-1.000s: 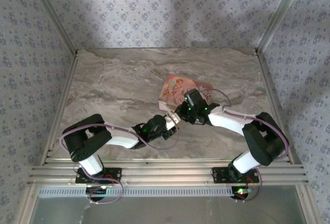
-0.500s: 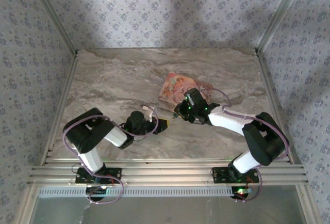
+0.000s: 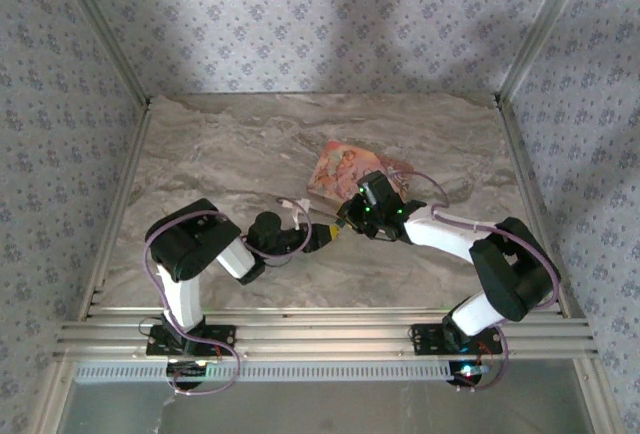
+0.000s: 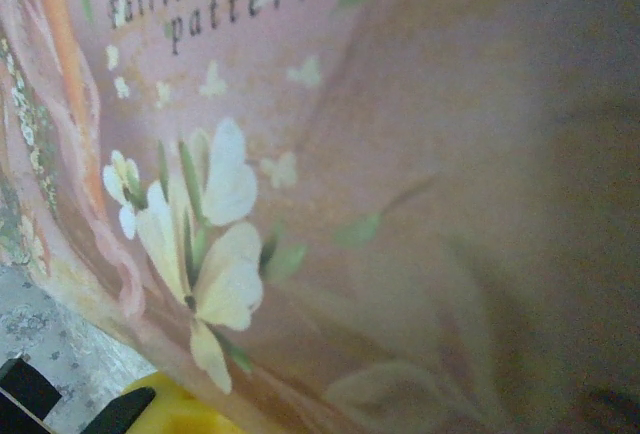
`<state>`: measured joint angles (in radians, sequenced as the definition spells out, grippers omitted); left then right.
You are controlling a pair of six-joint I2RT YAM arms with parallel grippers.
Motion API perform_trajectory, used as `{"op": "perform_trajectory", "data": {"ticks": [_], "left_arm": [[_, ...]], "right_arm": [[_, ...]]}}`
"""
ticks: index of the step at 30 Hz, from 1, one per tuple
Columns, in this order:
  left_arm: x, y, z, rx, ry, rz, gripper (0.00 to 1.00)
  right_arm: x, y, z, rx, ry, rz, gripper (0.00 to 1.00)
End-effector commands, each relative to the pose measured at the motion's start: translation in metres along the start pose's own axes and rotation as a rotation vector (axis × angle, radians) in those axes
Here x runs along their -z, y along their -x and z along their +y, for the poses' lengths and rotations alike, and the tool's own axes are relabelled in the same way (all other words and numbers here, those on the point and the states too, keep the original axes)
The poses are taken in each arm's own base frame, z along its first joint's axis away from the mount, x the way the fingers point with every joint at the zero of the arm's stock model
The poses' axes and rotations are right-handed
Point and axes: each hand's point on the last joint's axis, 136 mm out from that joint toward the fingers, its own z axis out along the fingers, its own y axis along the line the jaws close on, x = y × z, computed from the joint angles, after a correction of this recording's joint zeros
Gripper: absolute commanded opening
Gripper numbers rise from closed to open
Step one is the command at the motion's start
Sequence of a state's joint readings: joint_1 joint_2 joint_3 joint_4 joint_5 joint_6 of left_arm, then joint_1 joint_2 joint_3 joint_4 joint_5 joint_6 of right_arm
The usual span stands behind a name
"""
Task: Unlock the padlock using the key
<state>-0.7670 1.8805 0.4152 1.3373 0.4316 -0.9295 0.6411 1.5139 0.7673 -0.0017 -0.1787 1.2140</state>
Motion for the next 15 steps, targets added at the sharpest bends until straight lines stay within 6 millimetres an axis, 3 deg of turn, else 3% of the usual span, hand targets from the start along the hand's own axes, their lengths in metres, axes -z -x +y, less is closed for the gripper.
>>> {"op": "perform_trajectory", "data": {"ticks": [1,15], "left_arm": [[-0.0037,0.0139,-0.0173,-0.025,-0.062,-0.027,0.34],[-0.0096,0.0079,-0.0115,-0.024,-0.049,0.012,0.32]], "right_arm": [[-0.0024,-0.0059,0.0109,-0.026,0.047,0.036,0.0],[-0.0023,-0.0046,0.0123,-0.031,0.049,0.033,0.0]]}}
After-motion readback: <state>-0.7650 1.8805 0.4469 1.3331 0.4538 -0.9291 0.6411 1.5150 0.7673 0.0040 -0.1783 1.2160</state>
